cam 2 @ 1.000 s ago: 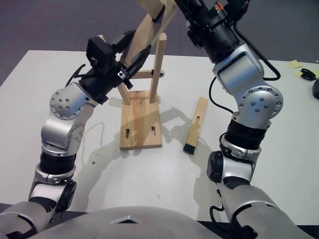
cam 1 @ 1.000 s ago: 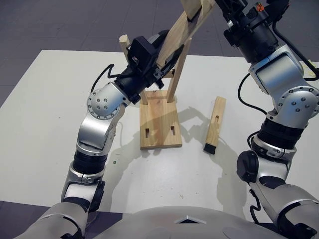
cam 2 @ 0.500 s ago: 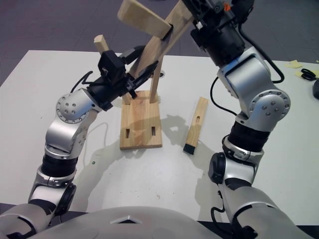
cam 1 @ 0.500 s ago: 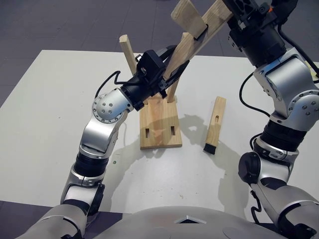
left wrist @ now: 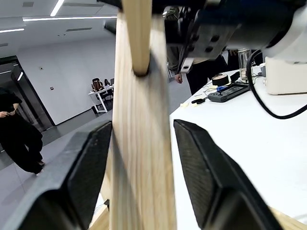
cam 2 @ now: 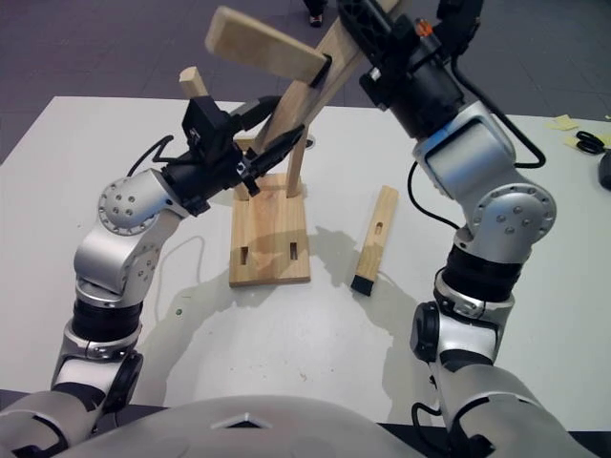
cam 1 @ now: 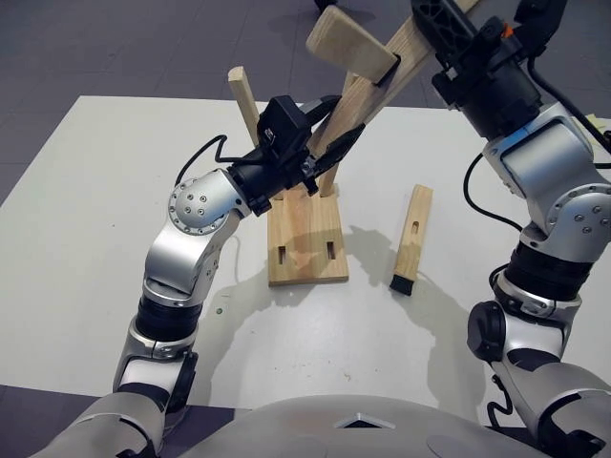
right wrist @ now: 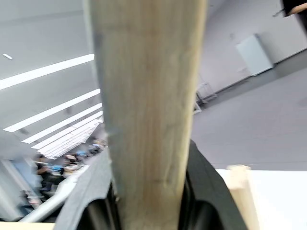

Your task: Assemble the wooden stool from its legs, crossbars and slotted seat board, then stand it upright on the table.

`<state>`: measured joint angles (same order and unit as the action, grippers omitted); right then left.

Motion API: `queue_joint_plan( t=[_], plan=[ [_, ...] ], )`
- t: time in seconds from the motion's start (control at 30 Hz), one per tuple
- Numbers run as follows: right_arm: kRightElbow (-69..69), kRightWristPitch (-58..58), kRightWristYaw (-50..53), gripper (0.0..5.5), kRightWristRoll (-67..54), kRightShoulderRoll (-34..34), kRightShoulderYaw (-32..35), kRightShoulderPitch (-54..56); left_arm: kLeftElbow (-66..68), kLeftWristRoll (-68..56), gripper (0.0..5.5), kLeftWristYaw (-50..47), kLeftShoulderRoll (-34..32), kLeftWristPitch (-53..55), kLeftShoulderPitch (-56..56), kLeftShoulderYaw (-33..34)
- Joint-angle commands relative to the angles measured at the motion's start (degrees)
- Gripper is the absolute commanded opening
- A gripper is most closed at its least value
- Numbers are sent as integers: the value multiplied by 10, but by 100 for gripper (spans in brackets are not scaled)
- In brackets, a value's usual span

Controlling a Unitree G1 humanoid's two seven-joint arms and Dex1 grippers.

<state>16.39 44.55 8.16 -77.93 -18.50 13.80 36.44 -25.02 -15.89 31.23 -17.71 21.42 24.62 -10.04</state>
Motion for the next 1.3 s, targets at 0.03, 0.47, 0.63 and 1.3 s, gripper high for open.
queue_joint_plan(
  t=[0.03, 0.47, 0.63, 1.3],
  plan=[
    [11, -14, 8, 103, 58, 2, -12, -29, -7, -3, 307, -3, -15, 14, 9, 23],
    [71, 27, -28, 103, 97, -36, -13, -194, -38, -581, 519, -157, -73, 108, 78, 414],
    [74, 66, 4, 103, 51, -29, -18, -230, 20, -553, 540, -242, -76, 93, 77, 432],
    [43, 67, 7, 104, 179, -82, -91, -233, 12, -460, 540, -272, -39, 85, 12, 315]
  ],
)
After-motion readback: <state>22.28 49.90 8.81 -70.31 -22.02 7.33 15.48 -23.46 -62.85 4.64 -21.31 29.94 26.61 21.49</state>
